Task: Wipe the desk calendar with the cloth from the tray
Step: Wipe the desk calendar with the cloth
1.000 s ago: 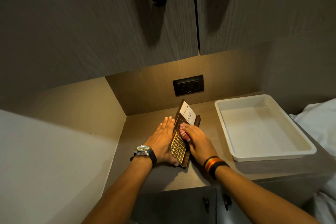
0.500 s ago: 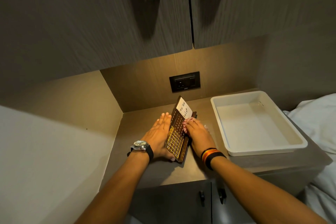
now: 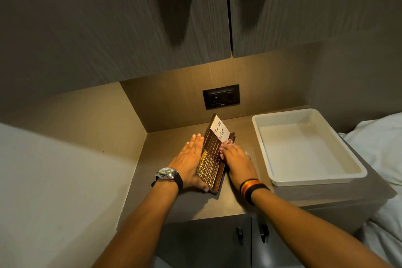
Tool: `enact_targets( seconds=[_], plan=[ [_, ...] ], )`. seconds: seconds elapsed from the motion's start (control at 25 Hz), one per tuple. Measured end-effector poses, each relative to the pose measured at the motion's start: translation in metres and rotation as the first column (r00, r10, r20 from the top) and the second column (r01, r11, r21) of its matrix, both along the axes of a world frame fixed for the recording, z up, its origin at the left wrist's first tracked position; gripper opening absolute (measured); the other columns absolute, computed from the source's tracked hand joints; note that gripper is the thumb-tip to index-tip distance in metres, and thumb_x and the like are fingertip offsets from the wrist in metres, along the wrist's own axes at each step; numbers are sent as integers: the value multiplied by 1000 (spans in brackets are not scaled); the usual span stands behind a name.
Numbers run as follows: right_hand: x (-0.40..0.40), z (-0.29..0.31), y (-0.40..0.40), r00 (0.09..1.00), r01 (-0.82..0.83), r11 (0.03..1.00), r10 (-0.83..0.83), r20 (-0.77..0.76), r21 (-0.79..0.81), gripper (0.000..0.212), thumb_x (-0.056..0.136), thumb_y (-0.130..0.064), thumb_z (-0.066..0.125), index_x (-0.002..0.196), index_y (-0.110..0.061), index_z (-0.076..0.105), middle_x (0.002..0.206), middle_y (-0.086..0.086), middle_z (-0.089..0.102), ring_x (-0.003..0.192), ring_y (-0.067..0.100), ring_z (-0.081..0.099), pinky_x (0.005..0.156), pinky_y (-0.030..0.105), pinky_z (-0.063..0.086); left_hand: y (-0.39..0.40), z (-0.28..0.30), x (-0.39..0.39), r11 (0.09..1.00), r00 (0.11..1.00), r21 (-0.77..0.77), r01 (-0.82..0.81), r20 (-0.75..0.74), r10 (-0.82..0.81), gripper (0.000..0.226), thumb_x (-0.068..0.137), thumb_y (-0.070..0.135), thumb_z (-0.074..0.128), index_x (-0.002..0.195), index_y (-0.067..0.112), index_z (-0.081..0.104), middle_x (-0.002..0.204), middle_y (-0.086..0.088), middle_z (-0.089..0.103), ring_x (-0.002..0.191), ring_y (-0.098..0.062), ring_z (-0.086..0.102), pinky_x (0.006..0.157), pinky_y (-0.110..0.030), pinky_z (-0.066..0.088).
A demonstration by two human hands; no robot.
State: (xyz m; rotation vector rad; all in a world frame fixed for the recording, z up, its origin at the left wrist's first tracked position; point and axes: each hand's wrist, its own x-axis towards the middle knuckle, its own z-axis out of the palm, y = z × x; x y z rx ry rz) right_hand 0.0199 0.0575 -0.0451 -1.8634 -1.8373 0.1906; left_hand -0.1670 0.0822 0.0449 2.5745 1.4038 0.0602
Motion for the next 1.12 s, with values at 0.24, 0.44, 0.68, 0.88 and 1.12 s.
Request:
enact_targets(
  seconds=[0.24, 0.44, 0.68, 0.88, 1.12],
  plan=[
    [-2, -1, -9, 961, -33, 996, 54, -272, 83, 39, 96, -21, 63, 133, -27, 56, 140, -3, 58, 131, 15, 52, 108, 33, 46, 1, -1, 1, 1000, 1000, -9, -12, 10, 12, 160, 52, 58, 95, 162, 19, -14, 173, -6, -12, 157, -21, -14, 123, -33, -6],
    [-28, 31, 8, 878, -5, 990, 71, -473, 139, 44, 93, -2, 55, 133, -22, 59, 134, -1, 62, 125, 17, 55, 110, 37, 44, 1, -2, -1, 1000, 1000, -17, -12, 9, 12, 160, 52, 61, 94, 162, 19, -14, 172, -7, -13, 157, -21, -14, 122, -30, -6],
    [-25, 51, 30, 874, 16, 988, 61, -482, 154, 46, 92, 1, 55, 133, -18, 59, 134, 2, 61, 128, 19, 53, 114, 42, 41, 1, -4, 2, 1000, 1000, -17, -11, 5, 11, 161, 51, 62, 95, 162, 17, -14, 172, -8, -12, 158, -22, -13, 126, -34, -3],
    [-40, 19, -22, 870, -114, 961, 219, -442, 253, 55, 93, -11, 59, 144, -29, 51, 146, -4, 54, 138, 10, 45, 118, 32, 34, 1, -6, -2, 1000, 999, -26, -10, 35, 11, 161, 51, 60, 95, 161, 17, -13, 172, -9, -11, 157, -22, -12, 125, -32, -4],
    [-38, 36, -7, 873, -35, 975, 137, -467, 221, 56, 93, -5, 57, 145, -23, 53, 148, -3, 53, 141, 11, 43, 120, 35, 32, -2, -3, 3, 1000, 999, -24, 1, 35, -1, 160, 52, 57, 96, 162, 15, -12, 172, -9, -10, 158, -23, -12, 128, -37, 0]
  ],
)
